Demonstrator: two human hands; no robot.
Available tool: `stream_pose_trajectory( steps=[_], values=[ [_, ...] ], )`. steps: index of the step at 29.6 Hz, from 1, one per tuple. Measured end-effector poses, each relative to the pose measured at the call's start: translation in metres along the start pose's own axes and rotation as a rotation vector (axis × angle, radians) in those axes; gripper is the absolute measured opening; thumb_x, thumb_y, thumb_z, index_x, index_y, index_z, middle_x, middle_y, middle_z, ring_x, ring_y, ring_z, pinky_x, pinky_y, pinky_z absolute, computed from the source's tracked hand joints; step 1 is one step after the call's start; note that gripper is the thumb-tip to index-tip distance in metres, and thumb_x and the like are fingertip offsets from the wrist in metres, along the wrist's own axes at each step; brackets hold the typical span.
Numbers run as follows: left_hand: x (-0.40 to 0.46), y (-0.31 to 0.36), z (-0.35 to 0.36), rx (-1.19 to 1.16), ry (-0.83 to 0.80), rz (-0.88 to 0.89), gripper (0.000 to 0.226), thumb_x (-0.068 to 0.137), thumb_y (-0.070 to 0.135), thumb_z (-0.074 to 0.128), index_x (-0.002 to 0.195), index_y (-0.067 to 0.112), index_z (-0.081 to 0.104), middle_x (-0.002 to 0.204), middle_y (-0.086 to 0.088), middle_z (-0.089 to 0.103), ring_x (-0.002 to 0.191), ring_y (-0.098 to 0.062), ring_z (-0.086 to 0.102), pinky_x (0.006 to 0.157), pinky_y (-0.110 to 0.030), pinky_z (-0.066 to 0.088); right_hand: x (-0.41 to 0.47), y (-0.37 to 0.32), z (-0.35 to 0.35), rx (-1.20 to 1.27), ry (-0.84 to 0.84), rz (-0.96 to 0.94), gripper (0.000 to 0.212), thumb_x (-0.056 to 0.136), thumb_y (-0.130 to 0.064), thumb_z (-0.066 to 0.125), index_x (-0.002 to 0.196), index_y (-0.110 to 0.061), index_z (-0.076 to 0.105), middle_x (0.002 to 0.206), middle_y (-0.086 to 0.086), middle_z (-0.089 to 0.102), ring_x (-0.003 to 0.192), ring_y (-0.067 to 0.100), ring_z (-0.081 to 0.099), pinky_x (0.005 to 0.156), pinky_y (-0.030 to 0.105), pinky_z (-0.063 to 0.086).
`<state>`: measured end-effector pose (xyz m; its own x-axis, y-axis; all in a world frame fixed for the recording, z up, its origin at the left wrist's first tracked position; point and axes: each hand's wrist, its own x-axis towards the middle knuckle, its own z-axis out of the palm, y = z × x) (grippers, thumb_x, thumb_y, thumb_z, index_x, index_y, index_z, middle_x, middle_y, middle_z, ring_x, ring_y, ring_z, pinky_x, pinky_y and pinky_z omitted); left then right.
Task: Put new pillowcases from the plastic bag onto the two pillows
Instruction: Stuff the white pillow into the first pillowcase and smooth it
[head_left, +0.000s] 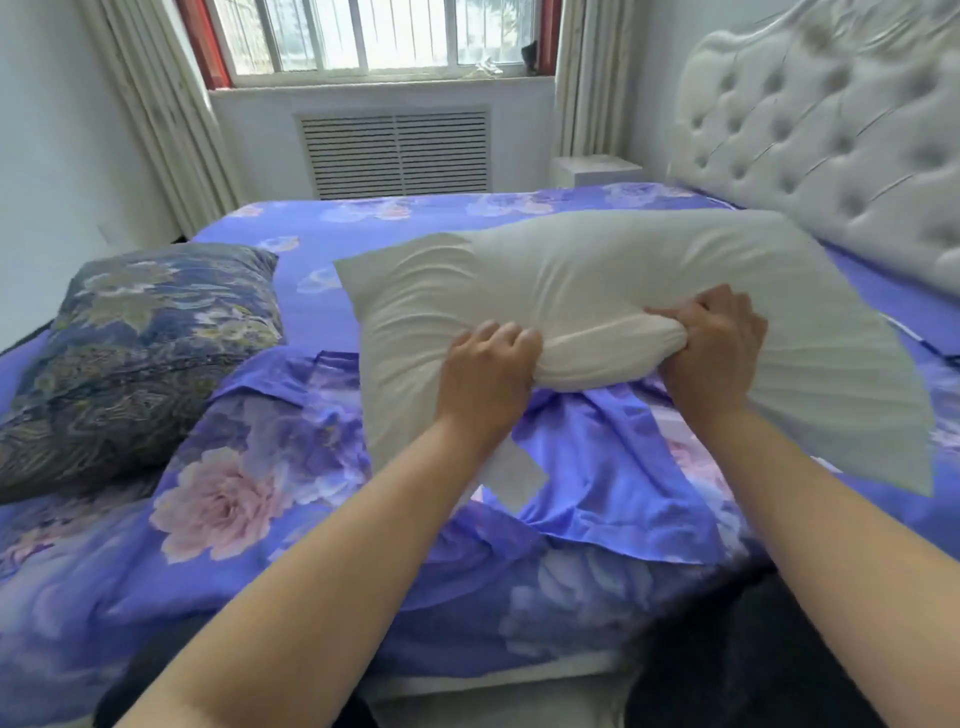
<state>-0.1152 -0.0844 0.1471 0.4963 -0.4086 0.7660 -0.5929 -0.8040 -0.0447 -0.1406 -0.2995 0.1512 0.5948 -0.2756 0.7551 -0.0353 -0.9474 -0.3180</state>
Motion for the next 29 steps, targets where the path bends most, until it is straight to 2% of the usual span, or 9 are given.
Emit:
stream_pose_trajectory(
  steps=[2, 4, 7, 14, 16, 19, 23, 26, 29],
  values=[
    [-0.013, 0.020, 0.016, -0.021, -0.145, 0.035, 0.018, 0.059, 0.015, 0.071, 0.069, 0.016, 0.055, 0.065, -0.005, 0.060, 0.063, -0.029, 0.061, 0.055, -0.031, 0.043, -0.011, 0.018, -0.010, -0.165, -0.163, 0.111, 0.027, 0.079, -0.028, 0.053, 0.094, -0.017, 0.073, 0.099, 0.015, 0.055, 0.095, 0.037, 0.051, 0.077, 0.043, 0.037],
    [-0.026, 0.026, 0.030, -0.014, -0.384, 0.010, 0.020, 0.065, 0.025, 0.067, 0.080, 0.015, 0.058, 0.079, -0.007, 0.066, 0.076, -0.030, 0.064, 0.065, -0.034, 0.045, -0.031, 0.017, -0.010, -0.278, -0.481, 0.150, 0.041, 0.084, -0.027, 0.056, 0.124, -0.017, 0.057, 0.127, 0.016, 0.043, 0.117, 0.037, 0.042, 0.096, 0.049, 0.037],
    [-0.039, 0.017, 0.042, -0.084, -0.614, -0.036, 0.048, 0.074, 0.045, 0.061, 0.111, 0.015, 0.055, 0.107, -0.006, 0.061, 0.104, -0.029, 0.056, 0.086, -0.036, 0.040, -0.080, -0.024, 0.017, -0.236, -0.932, -0.195, 0.105, 0.076, -0.051, 0.064, 0.150, -0.023, -0.006, 0.157, 0.001, -0.014, 0.144, 0.031, -0.010, 0.111, 0.058, -0.003],
    [-0.107, -0.005, 0.016, -0.010, -0.332, -0.109, 0.081, 0.076, 0.063, 0.054, 0.138, 0.010, 0.042, 0.144, -0.011, 0.040, 0.135, -0.036, 0.035, 0.110, -0.051, 0.028, -0.075, -0.050, 0.065, -0.321, -0.719, -0.646, 0.104, 0.082, -0.041, 0.052, 0.140, -0.016, -0.030, 0.156, 0.016, -0.019, 0.143, 0.034, -0.019, 0.106, 0.054, -0.023],
    [-0.132, -0.007, 0.014, 0.095, -0.420, -0.054, 0.105, 0.069, 0.076, 0.048, 0.146, 0.007, 0.028, 0.153, -0.015, 0.026, 0.140, -0.043, 0.020, 0.111, -0.060, 0.021, -0.076, -0.052, 0.083, -0.310, -0.739, -0.771, 0.100, 0.081, -0.037, 0.050, 0.143, -0.014, -0.025, 0.156, 0.019, 0.009, 0.145, 0.033, 0.004, 0.109, 0.050, -0.021],
    [-0.141, -0.010, 0.019, 0.196, -0.504, 0.002, 0.121, 0.058, 0.077, 0.062, 0.149, 0.010, 0.020, 0.154, -0.017, 0.020, 0.139, -0.044, 0.023, 0.106, -0.061, 0.029, -0.057, -0.057, 0.102, -0.194, -0.781, -0.644, 0.086, 0.083, -0.038, 0.044, 0.150, -0.010, -0.002, 0.117, 0.007, 0.063, 0.119, 0.022, 0.053, 0.117, 0.039, -0.004],
    [-0.101, -0.029, 0.033, 0.122, -0.552, -0.106, 0.117, 0.069, 0.063, 0.064, 0.151, 0.014, -0.003, 0.157, -0.011, 0.012, 0.132, -0.030, 0.035, 0.104, -0.042, 0.029, -0.032, -0.063, 0.113, 0.026, -1.110, -0.370, 0.045, 0.084, -0.046, 0.052, 0.124, -0.027, 0.053, 0.116, -0.001, 0.065, 0.110, 0.022, 0.058, 0.094, 0.032, 0.042],
    [-0.061, -0.057, 0.050, 0.065, -0.750, -0.054, 0.123, 0.065, 0.066, 0.066, 0.150, 0.019, -0.010, 0.159, -0.007, -0.004, 0.143, -0.026, 0.007, 0.114, -0.039, 0.007, -0.024, -0.061, 0.111, 0.383, -1.368, -0.240, 0.048, 0.080, -0.021, 0.068, 0.126, -0.026, 0.054, 0.125, -0.010, 0.059, 0.116, 0.010, 0.053, 0.098, 0.025, 0.040],
    [-0.032, -0.085, 0.063, -0.026, -0.984, -0.012, 0.132, 0.057, 0.065, 0.074, 0.150, 0.020, -0.008, 0.159, -0.007, -0.009, 0.146, -0.022, -0.007, 0.117, -0.038, -0.001, -0.026, -0.053, 0.103, 0.406, -1.490, -0.126, 0.056, 0.073, -0.011, 0.073, 0.125, -0.020, 0.056, 0.122, -0.004, 0.062, 0.114, 0.015, 0.055, 0.099, 0.031, 0.042]
  ],
)
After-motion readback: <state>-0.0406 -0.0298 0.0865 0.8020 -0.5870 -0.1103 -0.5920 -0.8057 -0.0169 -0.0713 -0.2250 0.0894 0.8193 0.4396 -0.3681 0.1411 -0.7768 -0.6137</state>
